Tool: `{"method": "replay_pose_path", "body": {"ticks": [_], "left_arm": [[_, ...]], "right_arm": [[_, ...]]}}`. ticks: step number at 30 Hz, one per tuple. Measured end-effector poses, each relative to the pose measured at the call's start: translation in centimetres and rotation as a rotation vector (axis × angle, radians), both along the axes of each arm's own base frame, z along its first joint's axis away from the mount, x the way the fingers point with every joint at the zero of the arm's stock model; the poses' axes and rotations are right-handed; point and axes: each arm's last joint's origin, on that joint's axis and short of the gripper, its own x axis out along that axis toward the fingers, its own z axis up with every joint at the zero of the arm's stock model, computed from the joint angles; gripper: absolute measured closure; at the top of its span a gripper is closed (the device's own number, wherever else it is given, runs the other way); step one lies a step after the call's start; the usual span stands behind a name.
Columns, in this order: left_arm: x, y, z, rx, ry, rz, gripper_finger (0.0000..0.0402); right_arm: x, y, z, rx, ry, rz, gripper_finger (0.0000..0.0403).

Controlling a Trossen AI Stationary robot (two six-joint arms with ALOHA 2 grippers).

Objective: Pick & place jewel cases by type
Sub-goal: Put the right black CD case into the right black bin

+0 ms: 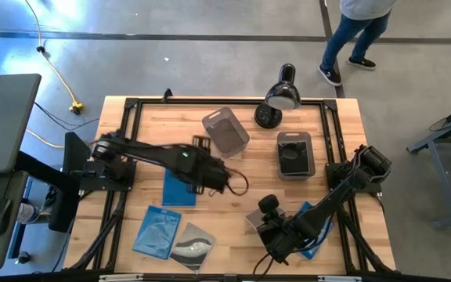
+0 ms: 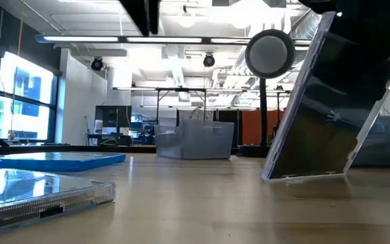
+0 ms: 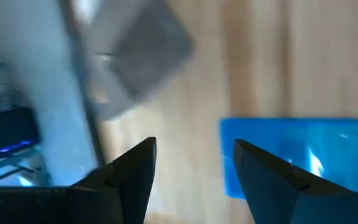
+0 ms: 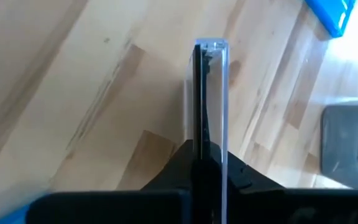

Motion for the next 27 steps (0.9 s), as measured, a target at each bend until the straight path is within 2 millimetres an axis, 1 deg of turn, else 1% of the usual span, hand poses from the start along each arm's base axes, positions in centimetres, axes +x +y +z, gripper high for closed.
{"method": "replay_pose_path", "body": {"ticks": [2,4,7,9,11,12,15,19,21,25,27], "left_arm": [[-1.4,0.6,1.9,0.004,-0.077,0.028,0.0193],[-2.7,1.4,3.6,0.004,-0.149,0.050,0.0193],[-4.5,2.0,5.4,0.002,-0.228,0.099,0.0193],[-5.4,2.3,6.2,-0.005,-0.281,0.135,0.0193],[-6.5,2.6,7.1,-0.014,-0.323,0.150,0.0193],[-6.8,2.7,7.4,-0.019,-0.336,0.151,0.0193],[-7.5,2.8,7.9,-0.025,-0.356,0.149,0.0193],[-7.7,2.8,8.1,-0.023,-0.363,0.149,0.0193],[-7.7,2.9,8.1,-0.018,-0.362,0.148,0.0193],[-7.7,2.9,8.1,-0.016,-0.359,0.144,0.0193],[-7.6,2.8,8.0,-0.016,-0.356,0.142,0.0193]], "right_arm": [[0.0,-0.1,0.0,-0.003,-0.008,-0.022,0.0386],[0.0,-0.2,0.0,-0.021,-0.026,-0.042,0.0373],[0.0,-0.4,0.1,-0.071,-0.070,-0.071,0.0360],[0.0,-0.6,0.2,-0.120,-0.099,-0.086,0.0367],[0.2,-1.0,0.3,-0.149,-0.130,-0.116,0.0382],[0.3,-1.3,0.3,-0.159,-0.138,-0.137,0.0388],[0.6,-2.1,0.3,-0.171,-0.147,-0.193,0.0386],[1.0,-3.3,0.5,-0.272,-0.191,-0.228,0.0363],[1.2,-3.8,0.7,-0.356,-0.222,-0.229,0.0361],[1.7,-5.1,1.0,-0.474,-0.236,-0.229,0.0386],[1.7,-5.8,1.4,-0.503,-0.235,-0.246,0.0387]]}}
